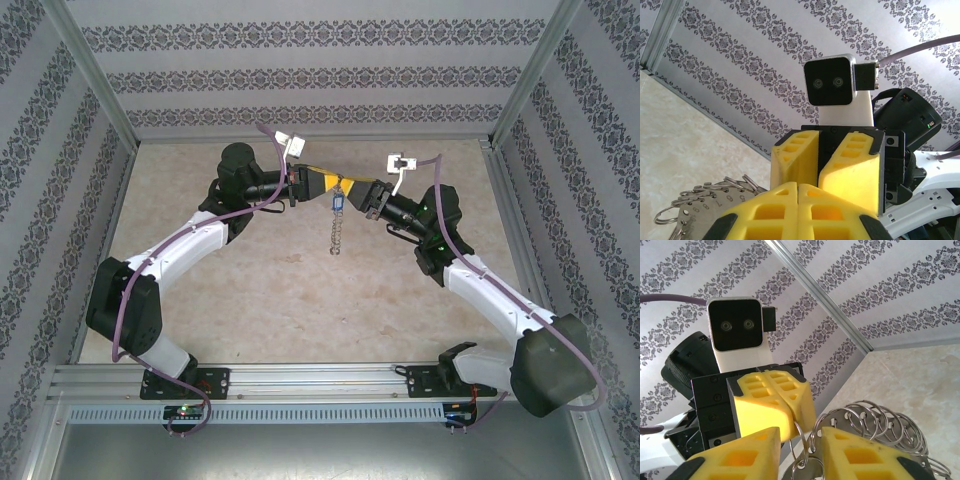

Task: Put the keys on the keyring

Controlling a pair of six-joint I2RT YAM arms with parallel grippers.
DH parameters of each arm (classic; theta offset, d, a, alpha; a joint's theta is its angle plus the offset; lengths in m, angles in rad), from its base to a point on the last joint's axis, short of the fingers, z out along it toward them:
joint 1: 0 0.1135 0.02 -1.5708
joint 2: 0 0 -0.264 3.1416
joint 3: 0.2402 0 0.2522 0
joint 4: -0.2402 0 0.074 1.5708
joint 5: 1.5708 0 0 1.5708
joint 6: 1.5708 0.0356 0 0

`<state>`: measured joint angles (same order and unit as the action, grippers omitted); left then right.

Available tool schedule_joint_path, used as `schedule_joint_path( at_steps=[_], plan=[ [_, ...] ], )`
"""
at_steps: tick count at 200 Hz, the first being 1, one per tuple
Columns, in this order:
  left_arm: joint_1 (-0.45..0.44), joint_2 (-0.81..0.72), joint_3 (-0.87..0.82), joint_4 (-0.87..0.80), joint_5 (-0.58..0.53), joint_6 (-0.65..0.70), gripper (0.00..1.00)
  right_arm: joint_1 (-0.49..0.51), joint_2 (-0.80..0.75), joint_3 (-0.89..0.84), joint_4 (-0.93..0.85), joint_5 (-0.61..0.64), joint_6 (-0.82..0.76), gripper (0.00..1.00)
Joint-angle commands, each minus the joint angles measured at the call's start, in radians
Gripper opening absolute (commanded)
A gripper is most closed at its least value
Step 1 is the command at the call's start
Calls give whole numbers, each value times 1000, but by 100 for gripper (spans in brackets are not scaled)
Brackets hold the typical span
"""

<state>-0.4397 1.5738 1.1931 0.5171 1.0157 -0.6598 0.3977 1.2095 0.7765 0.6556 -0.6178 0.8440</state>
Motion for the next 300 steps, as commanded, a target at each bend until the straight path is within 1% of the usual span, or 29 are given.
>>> schedule_joint_path(
  at_steps=[1,33,48,69,94,121,157,179,191,203,212,214,224,247,257,270,285,300],
  plan=[
    [-16,0,15,82,-2,-7,0,16,10,32,62,-19,14,27],
    [-17,0,16,80,-3,-8,0,22,18,35,65,-24,16,25],
    [-16,0,16,80,-3,-7,0,24,21,36,68,-26,16,23],
    [-16,1,16,81,-3,-7,0,24,21,36,68,-27,15,15],
    [-18,4,17,81,-5,-10,0,23,22,37,66,-29,12,0],
    [-18,0,25,41,-22,13,0,12,27,51,34,-37,3,0],
    [-1,-42,52,-139,-63,129,34,-40,58,80,-27,-92,-13,0],
    [20,-76,63,-230,-92,186,49,-79,92,114,-60,-168,-30,0],
    [34,-91,71,-272,-102,206,60,-90,103,136,-97,-204,-61,0],
    [42,-99,87,-335,-125,239,76,-99,115,156,-141,-235,-95,0],
    [46,-105,109,-391,-140,271,97,-106,124,172,-156,-258,-107,0],
    [46,-105,114,-405,-142,278,99,-108,124,175,-159,-263,-109,0],
    [46,-105,145,-478,-156,316,100,-116,135,189,-162,-294,-112,0],
    [47,-79,246,-688,-228,370,100,-126,146,234,-207,-350,-145,0],
    [48,-64,278,-746,-251,391,100,-130,153,255,-229,-377,-159,0],
    [52,-64,273,-732,-277,392,100,-134,165,285,-250,-409,-170,0],
    [55,-95,218,-636,-329,387,100,-137,186,317,-257,-452,-173,0],
    [58,-140,168,-577,-446,399,100,-138,205,346,-263,-486,-182,0]
  ],
)
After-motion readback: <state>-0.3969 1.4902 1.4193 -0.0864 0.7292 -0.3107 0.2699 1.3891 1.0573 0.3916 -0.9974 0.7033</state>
